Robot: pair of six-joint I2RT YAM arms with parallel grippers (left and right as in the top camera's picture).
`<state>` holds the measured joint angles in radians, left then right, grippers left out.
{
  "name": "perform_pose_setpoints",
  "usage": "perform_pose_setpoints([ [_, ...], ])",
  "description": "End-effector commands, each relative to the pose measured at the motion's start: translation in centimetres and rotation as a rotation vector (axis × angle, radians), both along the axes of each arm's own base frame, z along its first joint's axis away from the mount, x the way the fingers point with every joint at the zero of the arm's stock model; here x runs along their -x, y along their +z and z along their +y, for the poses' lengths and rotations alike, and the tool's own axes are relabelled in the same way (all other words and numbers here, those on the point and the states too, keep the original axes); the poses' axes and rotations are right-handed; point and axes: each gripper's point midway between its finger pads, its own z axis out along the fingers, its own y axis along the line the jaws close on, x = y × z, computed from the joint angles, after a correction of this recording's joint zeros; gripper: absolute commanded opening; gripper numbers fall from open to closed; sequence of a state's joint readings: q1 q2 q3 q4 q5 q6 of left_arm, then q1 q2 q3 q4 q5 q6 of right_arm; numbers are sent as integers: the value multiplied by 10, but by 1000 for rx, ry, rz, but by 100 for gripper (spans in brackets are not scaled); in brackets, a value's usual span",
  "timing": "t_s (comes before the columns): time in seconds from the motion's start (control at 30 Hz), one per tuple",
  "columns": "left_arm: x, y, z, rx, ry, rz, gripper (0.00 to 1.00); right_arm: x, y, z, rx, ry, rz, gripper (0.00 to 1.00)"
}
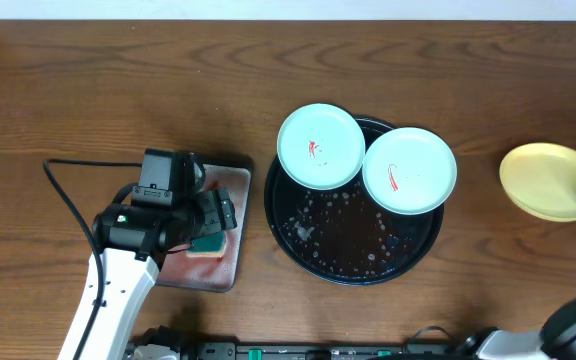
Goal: Clean dirty plates on tray and stack at the side
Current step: 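Carry the yellow plate right and set it on the table, then move the right gripper back and grasp the right pale-blue plate rim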
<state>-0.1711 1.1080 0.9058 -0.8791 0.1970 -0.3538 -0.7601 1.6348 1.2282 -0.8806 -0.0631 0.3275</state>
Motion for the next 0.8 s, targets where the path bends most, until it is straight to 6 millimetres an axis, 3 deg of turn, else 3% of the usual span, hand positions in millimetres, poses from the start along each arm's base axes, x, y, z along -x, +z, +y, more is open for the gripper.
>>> perform_pose_setpoints([
  [0.0,-5,9,0,0,-8,-28,85,-1,-29,-2,-78,-44,40,1],
  [0.1,-5,9,0,0,-8,-28,85,2,-50,1,-125,-43,90,1],
  [0.2,-5,9,0,0,-8,-28,86,3,-57,4,-140,-11,105,4],
  [0.3,-5,9,0,0,-8,-28,85,-4,-49,10,-158,23,59,29],
  [0.4,-5,9,0,0,-8,-28,85,-20,-26,23,-202,54,-65,38],
  [0.5,-5,9,0,0,-8,-28,85,-40,28,54,-194,205,-241,46],
  [0.57,-5,9,0,0,-8,-28,85,-44,45,74,-165,305,-265,45],
  [0.6,-5,9,0,0,-8,-28,86,-47,54,94,-133,413,-262,44],
  [0.67,-5,9,0,0,-8,-28,85,-50,57,119,-104,517,-225,44],
  [0.77,-5,9,0,0,-8,-28,85,-56,45,158,-47,657,-117,41],
])
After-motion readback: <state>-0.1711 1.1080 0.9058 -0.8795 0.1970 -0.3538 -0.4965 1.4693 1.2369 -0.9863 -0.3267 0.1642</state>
